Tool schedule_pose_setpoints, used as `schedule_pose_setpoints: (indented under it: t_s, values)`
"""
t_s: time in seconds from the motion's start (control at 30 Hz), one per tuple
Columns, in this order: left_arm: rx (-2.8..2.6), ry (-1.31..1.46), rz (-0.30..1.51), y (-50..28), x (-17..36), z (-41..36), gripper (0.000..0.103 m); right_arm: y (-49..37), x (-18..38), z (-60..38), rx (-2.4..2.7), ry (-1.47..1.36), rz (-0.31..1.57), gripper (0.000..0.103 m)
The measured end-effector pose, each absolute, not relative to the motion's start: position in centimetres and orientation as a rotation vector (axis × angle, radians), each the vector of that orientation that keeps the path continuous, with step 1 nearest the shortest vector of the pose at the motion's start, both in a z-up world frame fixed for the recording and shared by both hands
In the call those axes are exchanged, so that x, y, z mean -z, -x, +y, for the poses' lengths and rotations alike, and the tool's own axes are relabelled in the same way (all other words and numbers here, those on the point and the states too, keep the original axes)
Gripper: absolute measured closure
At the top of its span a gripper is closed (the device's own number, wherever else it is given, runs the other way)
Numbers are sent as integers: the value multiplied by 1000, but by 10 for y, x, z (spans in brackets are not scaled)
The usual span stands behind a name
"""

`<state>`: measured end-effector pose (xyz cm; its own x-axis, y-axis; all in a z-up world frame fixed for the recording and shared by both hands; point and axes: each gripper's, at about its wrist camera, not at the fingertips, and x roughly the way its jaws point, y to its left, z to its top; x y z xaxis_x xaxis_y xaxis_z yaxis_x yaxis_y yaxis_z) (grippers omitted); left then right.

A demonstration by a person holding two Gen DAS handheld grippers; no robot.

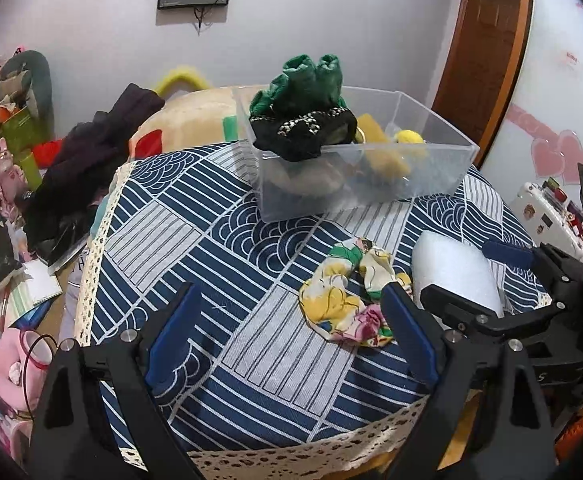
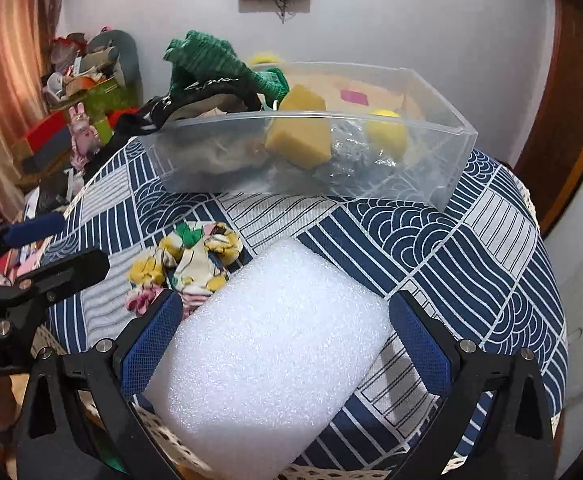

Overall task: Organize soft objects
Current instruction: 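Grasp the floral scrunchie with the left gripper while the right grasps the white foam block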

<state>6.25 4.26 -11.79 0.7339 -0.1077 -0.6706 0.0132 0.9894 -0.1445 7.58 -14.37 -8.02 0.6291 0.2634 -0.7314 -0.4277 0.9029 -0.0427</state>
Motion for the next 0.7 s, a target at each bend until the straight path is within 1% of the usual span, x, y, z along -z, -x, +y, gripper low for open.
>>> schedule_pose_setpoints:
  t_s: [0.17, 0.43, 0.53, 0.6, 0.63, 0.67, 0.7]
  values:
    - [87, 119, 748, -62, 120, 35, 11, -72, 80, -153, -416, 277, 786, 0]
    - [158, 100, 812, -74, 136, 11, 11, -68, 76, -183, -363, 208, 799, 0]
    - [186, 115, 844, -82, 143, 7, 11, -71, 84, -188, -362, 178, 857, 0]
    - [196, 123, 861, -87, 148, 5, 12, -77, 89, -196, -390, 75, 901, 0]
    - [201, 125, 869, -89, 150, 4, 13, -80, 91, -200, -400, 38, 918, 0]
    - [209, 126, 876, -90, 153, 3, 19, -81, 92, -203, -406, 8, 925, 1]
    - [207, 122, 875, -91, 154, 2, 28, -81, 92, -206, -407, 0, 921, 2]
